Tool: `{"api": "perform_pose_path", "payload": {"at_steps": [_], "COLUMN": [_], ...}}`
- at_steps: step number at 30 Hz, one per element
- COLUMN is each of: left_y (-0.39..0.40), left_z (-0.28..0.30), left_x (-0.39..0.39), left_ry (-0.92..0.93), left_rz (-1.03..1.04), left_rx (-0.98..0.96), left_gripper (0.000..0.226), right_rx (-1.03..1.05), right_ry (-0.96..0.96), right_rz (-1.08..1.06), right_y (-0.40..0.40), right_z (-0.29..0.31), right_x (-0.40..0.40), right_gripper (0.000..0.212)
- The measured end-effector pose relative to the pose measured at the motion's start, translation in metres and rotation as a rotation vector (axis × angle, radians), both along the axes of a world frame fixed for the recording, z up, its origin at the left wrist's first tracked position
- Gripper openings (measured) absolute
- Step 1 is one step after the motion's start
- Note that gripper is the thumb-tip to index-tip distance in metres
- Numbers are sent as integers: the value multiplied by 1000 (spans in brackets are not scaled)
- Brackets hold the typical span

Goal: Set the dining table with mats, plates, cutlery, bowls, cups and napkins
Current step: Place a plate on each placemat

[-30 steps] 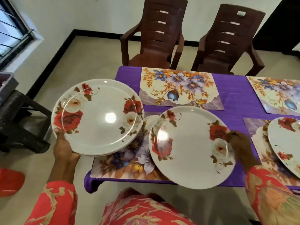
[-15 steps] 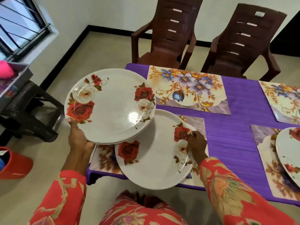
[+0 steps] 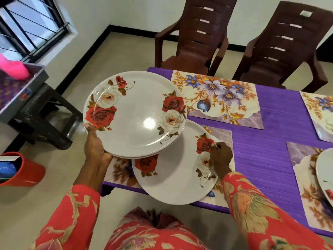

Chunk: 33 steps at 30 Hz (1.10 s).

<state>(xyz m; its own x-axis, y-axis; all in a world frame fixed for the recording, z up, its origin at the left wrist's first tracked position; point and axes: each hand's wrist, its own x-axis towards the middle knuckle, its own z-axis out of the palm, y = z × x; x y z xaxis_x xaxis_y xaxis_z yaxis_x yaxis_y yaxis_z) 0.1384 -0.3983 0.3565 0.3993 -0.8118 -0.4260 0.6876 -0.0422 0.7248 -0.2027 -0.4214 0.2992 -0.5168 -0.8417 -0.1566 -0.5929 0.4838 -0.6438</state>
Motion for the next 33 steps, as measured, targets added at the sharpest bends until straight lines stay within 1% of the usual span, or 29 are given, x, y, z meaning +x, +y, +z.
{"api": "perform_pose_path", "payload": {"at_steps": [1,5,8,11,15,16,18,20,21,23,26,28,30,32,33], "left_y": [1,1,2,1,-2,-2,-3,-4,-5,-10,-18,-26,-36,-47,-55], "left_z": [-1,-7,-9,-10,-12,-13,-13,-12,-13,-16,-21,-25,-27,-27,-27], "left_x": [-2,-10,-15,-14,-14,-14,-12,-9,-7,-2,13,26,43,63,76], "left_ry": [9,29,41,26,24,21,-5,-26,-34,-39,25,56,76,57,53], "left_rz": [-3,-23,-74,-81,-99,-107,-126,-156,-170,-188,-258,-309,-352,-369,-386], "left_rx": [4,-9,-36,-21,2,13,52,90,104,114,69,45,45,67,73], "left_gripper": [71,63,64,69,64,66,80,95,99,101,95,91,90,91,93], "right_rx": [10,27,38,63,92,97,73,-18,-69,-141,-134,-108,-75,-49,-42], "right_ry": [8,16,27,49,56,52,42,52,27,-134,-578,-796,-895,-891,-870], "right_rz": [5,17,29,39,7,-30,-115,-127,-115,-101,-94,-27,55,129,164], "right_y": [-1,-4,-4,-4,-4,-4,-6,-16,-25,-46,-73,-83,-93,-102,-106], "right_z": [0,0,0,0,2,5,14,27,34,51,79,95,103,108,110], "right_x": [-1,-3,-5,-5,-3,-1,4,14,20,34,61,76,91,102,112], "right_gripper": [27,24,24,26,28,29,32,30,28,26,20,23,28,31,29]}}
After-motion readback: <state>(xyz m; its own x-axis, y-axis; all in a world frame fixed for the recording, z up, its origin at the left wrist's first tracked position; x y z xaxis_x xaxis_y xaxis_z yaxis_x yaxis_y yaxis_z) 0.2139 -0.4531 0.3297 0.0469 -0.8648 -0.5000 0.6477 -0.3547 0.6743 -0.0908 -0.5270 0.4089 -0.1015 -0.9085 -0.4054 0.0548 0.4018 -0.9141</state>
